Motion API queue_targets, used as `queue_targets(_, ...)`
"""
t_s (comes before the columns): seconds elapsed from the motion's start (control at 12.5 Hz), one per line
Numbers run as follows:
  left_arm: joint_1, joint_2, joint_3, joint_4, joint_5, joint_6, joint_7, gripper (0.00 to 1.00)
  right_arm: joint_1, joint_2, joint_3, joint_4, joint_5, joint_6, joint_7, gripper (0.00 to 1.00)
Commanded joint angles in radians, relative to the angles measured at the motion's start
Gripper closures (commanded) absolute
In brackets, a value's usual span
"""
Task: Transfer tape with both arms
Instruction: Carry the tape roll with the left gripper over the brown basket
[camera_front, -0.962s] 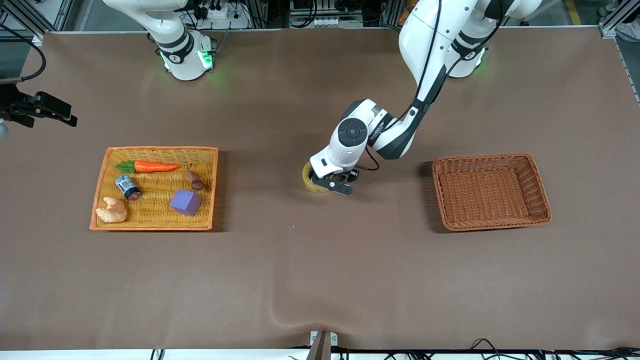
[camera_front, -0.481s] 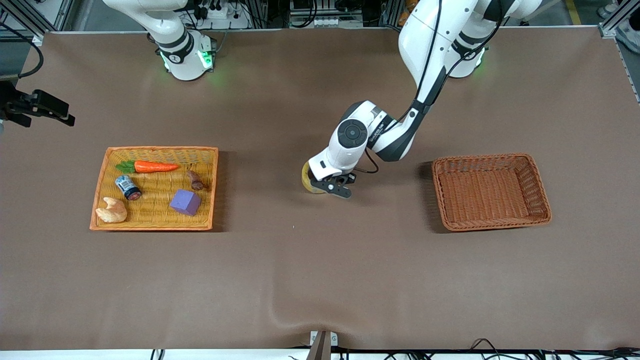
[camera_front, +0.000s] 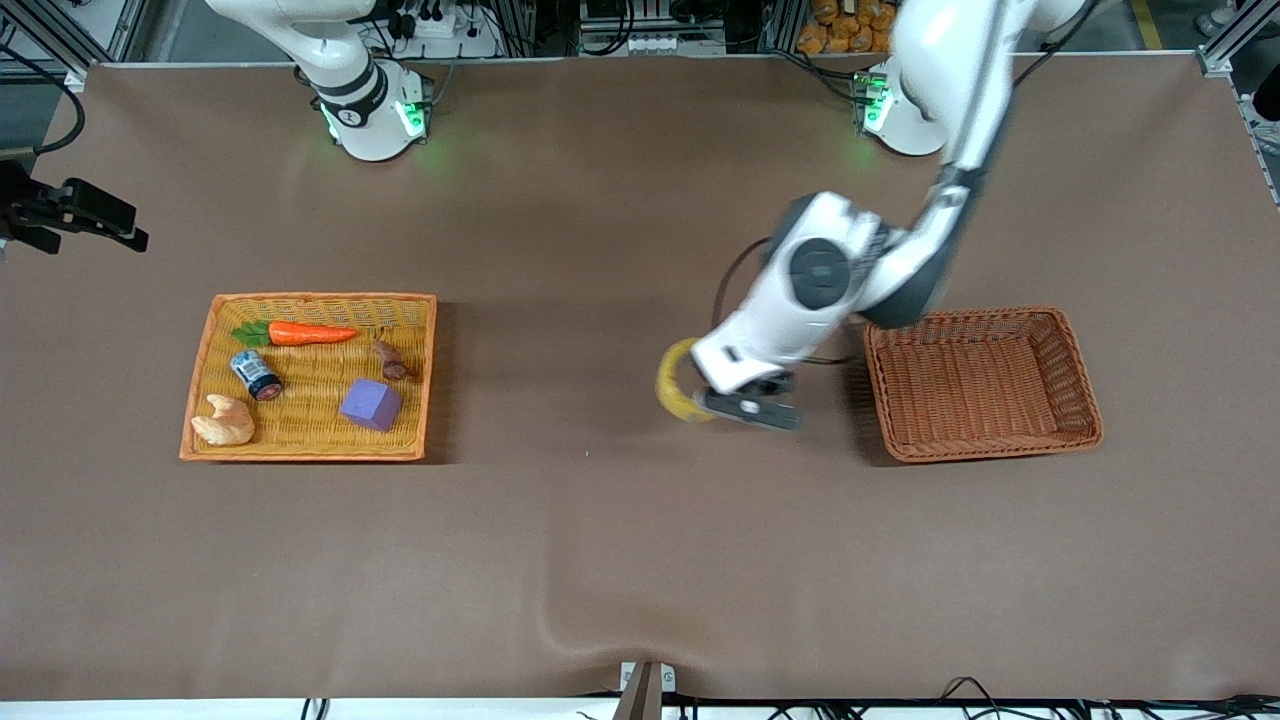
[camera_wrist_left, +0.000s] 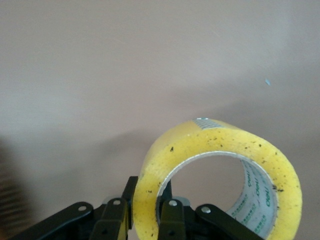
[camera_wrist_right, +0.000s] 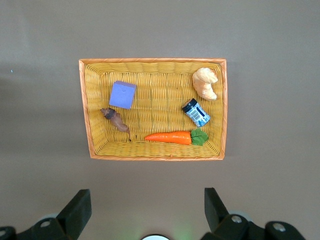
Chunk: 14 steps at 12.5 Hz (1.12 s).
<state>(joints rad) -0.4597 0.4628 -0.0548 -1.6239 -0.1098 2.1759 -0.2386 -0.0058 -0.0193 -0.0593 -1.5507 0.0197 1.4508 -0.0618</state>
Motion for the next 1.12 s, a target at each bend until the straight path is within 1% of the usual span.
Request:
queue_targets(0.0,0.137,-0.101,-0.017,-0.045,0.021,-0.108,0.057,1.0,-0.003,0.013,0.003,0.029,0.002,-0.02,0.013,0.0)
queue_targets(0.16,0.255,-0.122,-0.017,-0.054,0.021,-0.157,0.151,1.0,-0.002,0.013,0.003,0.028,0.002,-0.021,0.014,0.0)
queue_targets(0.32,0.373,-0.136,-0.017,-0.089,0.021,-0.159,0.281,1.0,-0.002,0.013,0.003,0.027,0.002,-0.021,0.014,0.0)
queue_targets(0.48,0.456,-0.133,-0.016,-0.116,0.025,-0.159,0.382,1.0,-0.003,0.013,0.003,0.029,0.002,-0.021,0.014,0.0)
queue_targets(0.56,0.482,-0.124,-0.016,-0.119,0.045,-0.157,0.387,1.0,-0.003,0.013,0.003,0.029,0.002,-0.021,0.014,0.0)
queue_targets(0.72,0.501,-0.107,-0.016,-0.129,0.107,-0.145,0.387,1.0,0.0,0.015,0.003,0.027,0.003,-0.02,0.014,0.0)
queue_targets(0.88,0.519,-0.09,-0.016,-0.16,0.107,-0.114,0.38,1.0,0.003,0.015,0.004,0.029,0.003,-0.02,0.014,0.0)
queue_targets(1.04,0.527,-0.081,-0.016,-0.22,0.108,-0.046,0.374,1.0,0.001,0.013,0.004,0.029,0.003,-0.02,0.014,0.0)
